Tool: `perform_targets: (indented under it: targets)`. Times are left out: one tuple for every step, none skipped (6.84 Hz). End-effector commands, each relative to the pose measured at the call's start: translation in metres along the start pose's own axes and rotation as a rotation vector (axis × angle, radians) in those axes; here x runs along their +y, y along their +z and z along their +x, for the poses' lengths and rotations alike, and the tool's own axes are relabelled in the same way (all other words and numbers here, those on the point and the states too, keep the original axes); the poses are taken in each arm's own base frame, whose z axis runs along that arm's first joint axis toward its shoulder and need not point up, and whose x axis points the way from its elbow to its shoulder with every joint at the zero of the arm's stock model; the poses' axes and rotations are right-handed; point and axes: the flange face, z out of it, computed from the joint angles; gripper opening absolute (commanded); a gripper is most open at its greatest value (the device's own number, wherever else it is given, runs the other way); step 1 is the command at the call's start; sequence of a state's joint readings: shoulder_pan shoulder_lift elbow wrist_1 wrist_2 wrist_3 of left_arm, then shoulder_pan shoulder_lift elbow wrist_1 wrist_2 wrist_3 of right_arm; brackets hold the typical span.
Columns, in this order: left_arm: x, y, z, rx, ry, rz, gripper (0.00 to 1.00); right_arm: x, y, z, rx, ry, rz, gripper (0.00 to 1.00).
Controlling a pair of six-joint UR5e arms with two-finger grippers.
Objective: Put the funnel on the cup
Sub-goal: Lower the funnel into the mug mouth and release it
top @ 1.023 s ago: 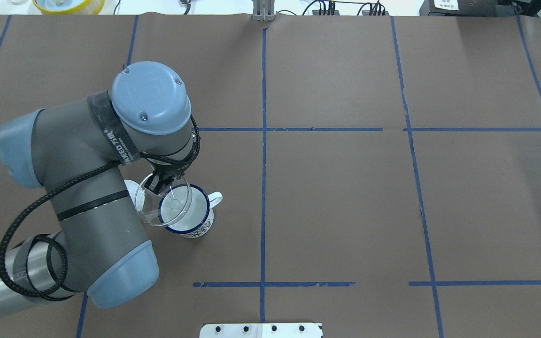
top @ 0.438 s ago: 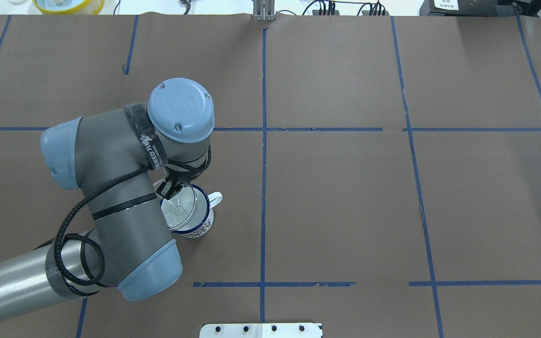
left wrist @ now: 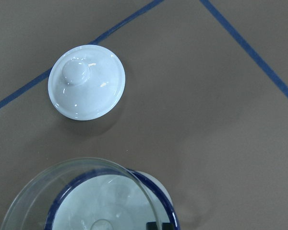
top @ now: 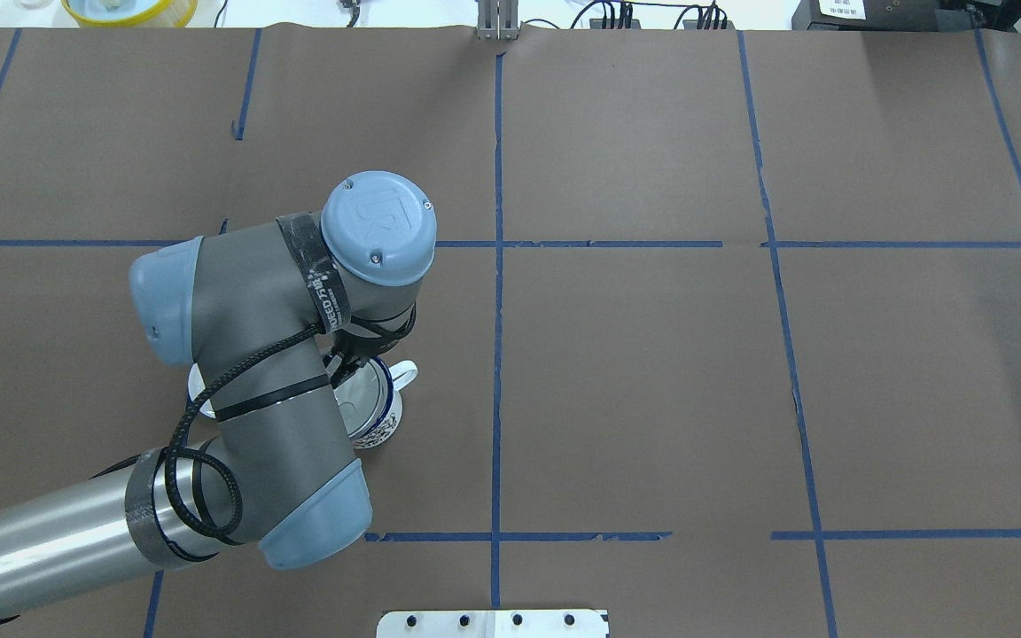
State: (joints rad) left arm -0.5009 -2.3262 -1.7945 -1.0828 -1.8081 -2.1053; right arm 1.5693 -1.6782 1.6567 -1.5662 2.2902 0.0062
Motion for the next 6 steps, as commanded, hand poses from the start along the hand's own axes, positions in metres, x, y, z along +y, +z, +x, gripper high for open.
perform_targets:
  targets:
    - [0.006, 0.0, 0.001, 0.002, 0.008, -0.002, 0.0, 0.0, 0.0, 0.0, 0.0, 0.0, 0.0, 1.0]
    - [0.006, -0.002, 0.001, 0.007, 0.009, -0.003, 0.0, 0.0, 0.0, 0.0, 0.0, 0.0, 0.0, 1.0]
    - [0.008, -0.006, 0.003, 0.013, 0.01, -0.005, 0.27, 0.0, 0.0, 0.0, 0.0, 0.0, 0.0, 1.0]
    - [0.007, -0.004, 0.003, 0.011, 0.011, -0.002, 0.78, 0.0, 0.0, 0.0, 0.0, 0.0, 0.0, 1.0]
    - [0.008, -0.008, 0.004, 0.02, 0.012, 0.005, 1.0, 0.0, 0.0, 0.0, 0.0, 0.0, 0.0, 1.0]
    - [0.006, -0.013, 0.003, 0.042, 0.014, 0.021, 1.0, 0.0, 0.0, 0.0, 0.0, 0.0, 0.0, 1.0]
